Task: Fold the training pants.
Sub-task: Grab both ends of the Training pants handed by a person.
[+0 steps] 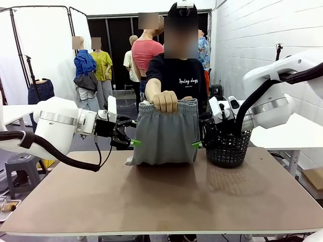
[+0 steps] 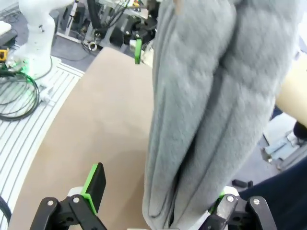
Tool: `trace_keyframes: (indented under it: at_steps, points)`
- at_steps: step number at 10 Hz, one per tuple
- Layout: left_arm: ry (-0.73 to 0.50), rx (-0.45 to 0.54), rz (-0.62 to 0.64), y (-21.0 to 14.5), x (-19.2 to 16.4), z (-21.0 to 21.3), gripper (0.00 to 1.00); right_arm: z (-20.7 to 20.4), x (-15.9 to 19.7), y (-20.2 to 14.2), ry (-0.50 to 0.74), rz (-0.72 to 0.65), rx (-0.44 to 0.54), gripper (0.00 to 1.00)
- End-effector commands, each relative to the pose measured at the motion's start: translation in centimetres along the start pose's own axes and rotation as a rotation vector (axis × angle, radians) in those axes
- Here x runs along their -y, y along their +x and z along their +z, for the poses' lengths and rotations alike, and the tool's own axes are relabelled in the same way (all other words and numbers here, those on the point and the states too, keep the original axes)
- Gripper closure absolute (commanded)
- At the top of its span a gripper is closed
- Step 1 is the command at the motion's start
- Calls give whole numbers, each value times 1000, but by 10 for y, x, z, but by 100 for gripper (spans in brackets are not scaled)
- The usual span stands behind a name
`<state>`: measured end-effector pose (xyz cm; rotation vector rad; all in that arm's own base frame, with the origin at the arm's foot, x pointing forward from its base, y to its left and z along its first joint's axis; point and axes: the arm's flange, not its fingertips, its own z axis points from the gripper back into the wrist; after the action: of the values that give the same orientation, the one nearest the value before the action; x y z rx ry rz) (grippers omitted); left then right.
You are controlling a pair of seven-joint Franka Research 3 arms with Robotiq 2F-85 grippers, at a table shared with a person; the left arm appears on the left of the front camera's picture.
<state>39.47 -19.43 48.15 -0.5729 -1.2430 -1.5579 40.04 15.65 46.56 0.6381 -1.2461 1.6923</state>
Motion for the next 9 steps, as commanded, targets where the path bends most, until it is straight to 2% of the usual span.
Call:
trace_keyframes:
  at_steps: [1,7,9]
  points:
    - [24,55,18,5,-1,-8,0,-5,6,1,15,31,85,0]
    - [20,100,86,21,0,-19,0,-13,14,16,13,-17,227,0]
    - [-14,122,139,24,-3,-23,0,-14,18,17,8,-44,225,0]
